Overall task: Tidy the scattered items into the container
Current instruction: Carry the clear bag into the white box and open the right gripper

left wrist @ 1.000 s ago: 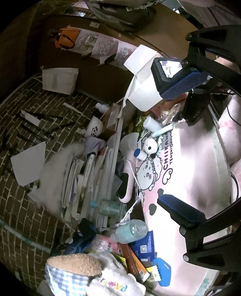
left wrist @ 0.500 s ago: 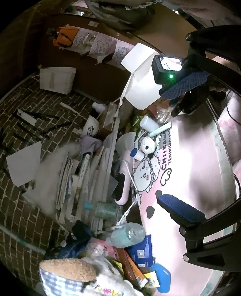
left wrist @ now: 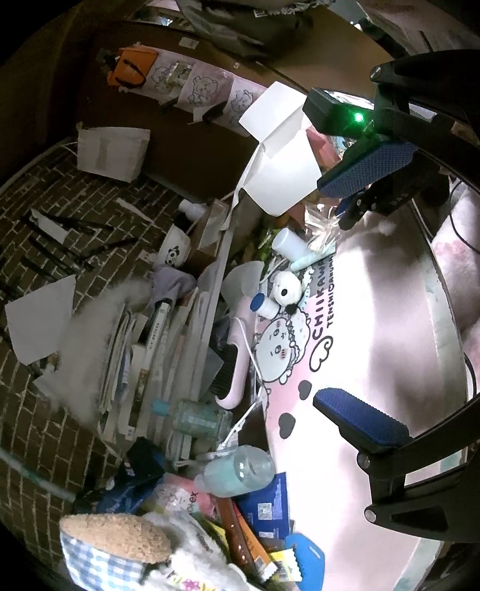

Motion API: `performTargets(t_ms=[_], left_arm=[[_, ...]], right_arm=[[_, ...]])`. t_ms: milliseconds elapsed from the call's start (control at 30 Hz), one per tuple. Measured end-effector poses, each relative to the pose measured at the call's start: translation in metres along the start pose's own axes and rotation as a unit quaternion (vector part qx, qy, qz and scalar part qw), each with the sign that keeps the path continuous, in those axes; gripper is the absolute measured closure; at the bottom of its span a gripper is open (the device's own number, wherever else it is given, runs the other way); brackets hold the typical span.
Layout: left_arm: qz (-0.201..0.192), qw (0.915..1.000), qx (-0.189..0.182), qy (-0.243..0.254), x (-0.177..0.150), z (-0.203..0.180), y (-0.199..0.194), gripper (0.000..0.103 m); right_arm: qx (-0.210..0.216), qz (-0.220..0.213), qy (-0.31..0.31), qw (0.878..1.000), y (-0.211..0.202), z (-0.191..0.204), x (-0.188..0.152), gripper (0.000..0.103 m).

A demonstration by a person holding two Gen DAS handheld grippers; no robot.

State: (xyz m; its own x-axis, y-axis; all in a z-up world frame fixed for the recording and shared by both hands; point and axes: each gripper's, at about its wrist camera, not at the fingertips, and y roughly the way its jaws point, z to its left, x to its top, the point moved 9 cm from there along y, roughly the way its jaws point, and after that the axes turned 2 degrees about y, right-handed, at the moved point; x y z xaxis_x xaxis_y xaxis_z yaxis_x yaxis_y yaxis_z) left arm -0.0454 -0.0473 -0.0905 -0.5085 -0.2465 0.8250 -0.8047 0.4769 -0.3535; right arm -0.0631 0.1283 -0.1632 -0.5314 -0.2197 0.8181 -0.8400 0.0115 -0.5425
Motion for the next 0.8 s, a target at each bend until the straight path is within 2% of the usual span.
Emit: performTargets(t_ms=[100, 200, 300, 433, 633, 800], left_arm=[[0.015, 0.9999, 0.002, 0.002, -0.006, 0.001, 0.007, 0.000], [0.024, 0.9997, 0.008, 0.003, -0.010, 0.003, 0.016, 0.000], [0.026, 0.9996, 0.013, 0.001, -0.012, 0.005, 0.021, 0.000], [0.028, 0.9993, 0.026, -0.005, -0.011, 0.009, 0.026, 0.000], [0.036, 0.9987, 0.036, -0.002, -0.011, 0.006, 0.035, 0.000], [0.044, 0.9984, 0.036, 0.004, -0.010, -0.003, 0.046, 0.000]], right_arm=[[0.011, -0.009, -0.012, 1.000, -0.004, 0.010, 0.001, 0.094], [0.043, -0.012, -0.022, 0.999, -0.008, 0.022, 0.003, 0.094], [0.056, -0.045, -0.047, 0.996, -0.020, 0.032, 0.015, 0.094], [0.102, -0.047, -0.051, 0.992, -0.029, 0.035, 0.031, 0.095], [0.133, -0.057, -0.054, 0.988, -0.049, 0.013, 0.060, 0.094], [0.129, -0.043, -0.044, 0.990, -0.054, -0.034, 0.084, 0.094]])
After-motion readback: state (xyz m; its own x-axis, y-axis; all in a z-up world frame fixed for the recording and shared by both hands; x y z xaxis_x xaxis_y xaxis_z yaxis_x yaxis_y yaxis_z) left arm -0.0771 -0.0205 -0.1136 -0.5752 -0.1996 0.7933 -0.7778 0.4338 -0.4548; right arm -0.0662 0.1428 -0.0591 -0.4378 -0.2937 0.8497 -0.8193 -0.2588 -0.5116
